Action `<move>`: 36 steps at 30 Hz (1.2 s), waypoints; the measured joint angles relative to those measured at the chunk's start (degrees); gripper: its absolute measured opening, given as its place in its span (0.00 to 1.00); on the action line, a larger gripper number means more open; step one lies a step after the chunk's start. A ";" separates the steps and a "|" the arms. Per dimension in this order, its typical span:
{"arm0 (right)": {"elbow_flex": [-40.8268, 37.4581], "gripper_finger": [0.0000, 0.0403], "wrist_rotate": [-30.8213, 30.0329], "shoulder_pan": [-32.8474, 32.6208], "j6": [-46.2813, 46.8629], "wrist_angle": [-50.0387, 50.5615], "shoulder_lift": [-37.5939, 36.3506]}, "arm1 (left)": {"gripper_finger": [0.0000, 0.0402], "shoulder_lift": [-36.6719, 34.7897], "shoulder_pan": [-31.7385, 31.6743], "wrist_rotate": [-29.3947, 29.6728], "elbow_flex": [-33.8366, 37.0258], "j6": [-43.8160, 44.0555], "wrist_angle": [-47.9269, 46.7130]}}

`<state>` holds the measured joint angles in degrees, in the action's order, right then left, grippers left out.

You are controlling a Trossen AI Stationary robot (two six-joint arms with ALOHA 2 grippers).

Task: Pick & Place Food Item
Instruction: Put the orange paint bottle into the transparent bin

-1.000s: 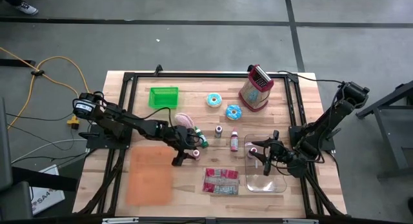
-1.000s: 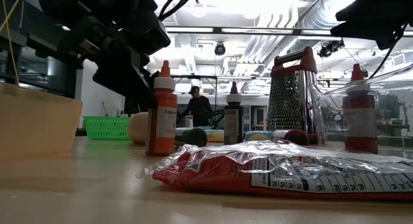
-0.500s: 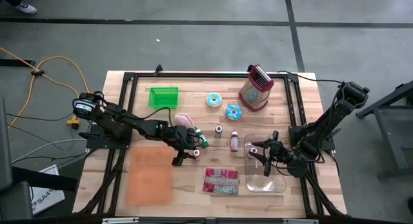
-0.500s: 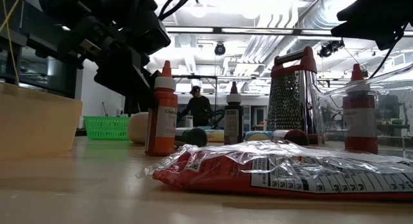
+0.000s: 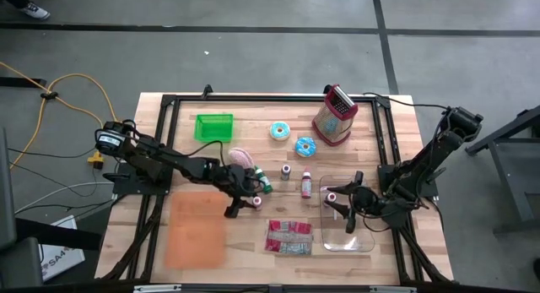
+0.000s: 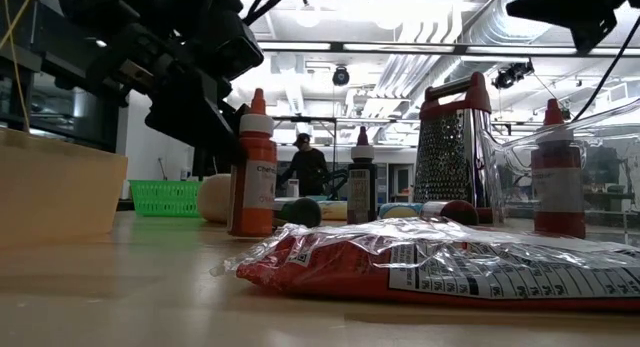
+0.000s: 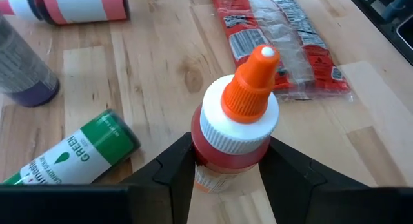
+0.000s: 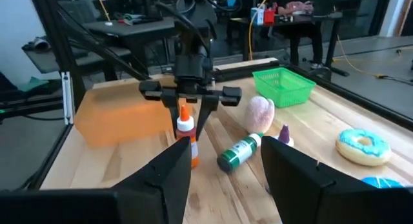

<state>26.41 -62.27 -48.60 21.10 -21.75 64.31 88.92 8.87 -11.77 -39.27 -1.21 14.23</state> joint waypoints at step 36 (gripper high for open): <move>14.24 0.44 49.19 31.04 -18.55 -7.95 17.91 | 0.37 -6.91 -1.15 -0.15 -8.03 1.72 -11.26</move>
<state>40.65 -13.08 -17.56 2.55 -29.70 82.22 82.02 7.72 -11.92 -47.29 0.51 2.97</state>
